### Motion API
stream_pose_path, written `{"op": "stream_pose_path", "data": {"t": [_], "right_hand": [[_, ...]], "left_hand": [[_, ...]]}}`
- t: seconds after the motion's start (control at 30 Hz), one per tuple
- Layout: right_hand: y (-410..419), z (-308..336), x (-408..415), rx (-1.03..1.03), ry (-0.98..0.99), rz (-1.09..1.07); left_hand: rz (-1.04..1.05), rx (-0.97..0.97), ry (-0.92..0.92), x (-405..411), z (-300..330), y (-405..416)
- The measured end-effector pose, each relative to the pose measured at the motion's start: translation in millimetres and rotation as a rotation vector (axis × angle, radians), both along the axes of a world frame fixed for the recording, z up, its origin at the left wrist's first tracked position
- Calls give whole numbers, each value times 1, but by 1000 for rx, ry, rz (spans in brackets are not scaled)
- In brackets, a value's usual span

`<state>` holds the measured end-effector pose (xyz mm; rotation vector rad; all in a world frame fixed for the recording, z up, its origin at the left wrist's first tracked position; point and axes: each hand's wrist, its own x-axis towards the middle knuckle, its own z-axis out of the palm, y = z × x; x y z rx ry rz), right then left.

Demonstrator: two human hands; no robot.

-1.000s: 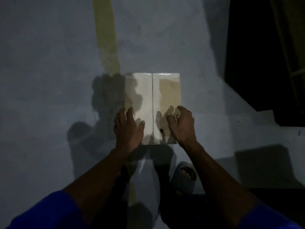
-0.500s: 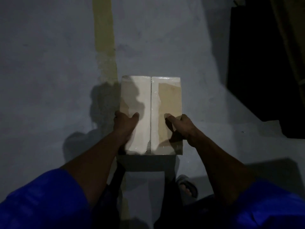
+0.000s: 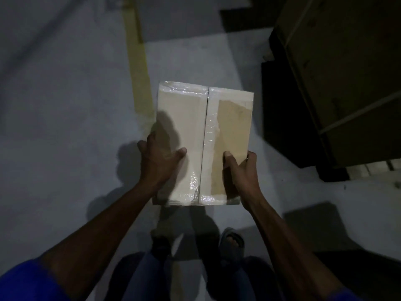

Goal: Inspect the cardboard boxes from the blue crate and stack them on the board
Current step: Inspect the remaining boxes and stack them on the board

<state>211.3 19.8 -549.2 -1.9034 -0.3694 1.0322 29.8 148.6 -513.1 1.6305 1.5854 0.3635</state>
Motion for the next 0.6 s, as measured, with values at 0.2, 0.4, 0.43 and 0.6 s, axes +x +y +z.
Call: {"op": "stream_pose_path", "data": {"t": [0.2,0.4,0.43,0.6], "right_hand": [[-17,184,4,83,-123,-80],[-66,345,23,105,-345,-186],[-78,365,27,93,-393,-206],[-145,439,42,-11,-579,-304]], "left_hand": [[-85,14,-146,11,180,-6],[-239,40,-283,31,323,-37],[-275,44,-285,36,340,-44],[-433,23,-280,65,402,-85]]}}
